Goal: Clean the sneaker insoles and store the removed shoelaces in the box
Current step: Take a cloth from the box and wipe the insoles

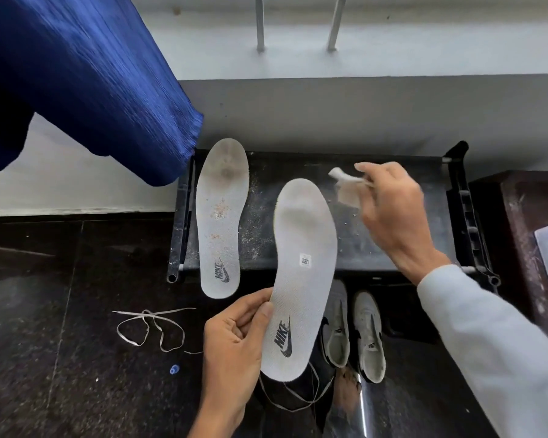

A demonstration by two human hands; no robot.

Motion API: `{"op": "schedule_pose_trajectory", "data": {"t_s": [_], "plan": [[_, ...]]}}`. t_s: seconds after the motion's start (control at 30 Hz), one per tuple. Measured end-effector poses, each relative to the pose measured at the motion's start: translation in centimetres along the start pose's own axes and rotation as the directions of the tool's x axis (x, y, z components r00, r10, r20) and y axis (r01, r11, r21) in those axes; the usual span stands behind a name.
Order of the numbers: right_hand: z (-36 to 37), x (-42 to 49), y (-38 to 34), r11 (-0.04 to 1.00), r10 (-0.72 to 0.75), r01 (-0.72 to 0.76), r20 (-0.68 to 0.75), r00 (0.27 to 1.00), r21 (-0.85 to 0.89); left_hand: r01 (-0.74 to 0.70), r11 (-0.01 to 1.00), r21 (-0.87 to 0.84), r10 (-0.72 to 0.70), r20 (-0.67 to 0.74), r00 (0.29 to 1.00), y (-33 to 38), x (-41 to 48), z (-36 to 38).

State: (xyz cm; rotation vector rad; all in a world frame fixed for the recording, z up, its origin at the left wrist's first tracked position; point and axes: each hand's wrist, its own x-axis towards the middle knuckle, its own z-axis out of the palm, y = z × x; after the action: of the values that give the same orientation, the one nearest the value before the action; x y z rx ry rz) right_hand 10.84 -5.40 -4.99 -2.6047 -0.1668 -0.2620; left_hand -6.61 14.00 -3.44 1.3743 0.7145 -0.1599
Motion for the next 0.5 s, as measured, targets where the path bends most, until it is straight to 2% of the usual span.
{"op": "schedule_pose_trajectory", "data": {"t_s": [0.03, 0.07, 0.1, 0.13, 0.17, 0.23, 0.37, 0.5], "plan": [[-0.4, -0.4, -0.3, 0.976, 0.179, -0.175, -0.021, 0.984, 0.132, 0.007, 1.000, -0.009, -0.007, -0.010, 1.000, -0.1, 0.0, 0.0], [-0.8, -1.1, -0.7, 0.888, 0.336, -0.334, 0.051, 0.940, 0.317, 0.012, 1.000, -0.016, -0.013, -0.015, 1.000, -0.1, 0.0, 0.0], [-1.2, -2.2, -1.3, 0.729, 0.426, -0.467, 0.201, 0.882, 0.500, 0.015, 1.000, -0.023, -0.016, -0.015, 1.000, -0.1, 0.1, 0.1], [-1.6, -3.4, -2.2, 0.553, 0.431, -0.565, 0.370, 0.823, 0.613, 0.017, 0.999, -0.031, -0.017, -0.013, 1.000, -0.1, 0.1, 0.1], [-1.8, -4.6, -2.8, 0.450, 0.387, -0.625, 0.492, 0.780, 0.638, 0.016, 0.999, -0.041, -0.016, -0.006, 1.000, -0.1, 0.0, 0.2], [-1.7, -6.6, -3.7, 0.414, 0.329, -0.669, 0.583, 0.743, 0.618, 0.012, 0.999, -0.034, -0.011, 0.021, 1.000, -0.1, 0.0, 0.3], [-0.8, -8.0, -4.2, 0.478, 0.439, -0.645, 0.475, 0.763, 0.596, 0.024, 0.999, 0.030, -0.026, 0.077, 0.997, 0.2, 0.2, 0.1], [-0.8, -8.5, -4.3, 0.529, 0.424, -0.612, 0.441, 0.791, 0.588, 0.014, 0.997, 0.072, -0.019, 0.065, 0.998, 1.2, 1.4, 0.6]]}}
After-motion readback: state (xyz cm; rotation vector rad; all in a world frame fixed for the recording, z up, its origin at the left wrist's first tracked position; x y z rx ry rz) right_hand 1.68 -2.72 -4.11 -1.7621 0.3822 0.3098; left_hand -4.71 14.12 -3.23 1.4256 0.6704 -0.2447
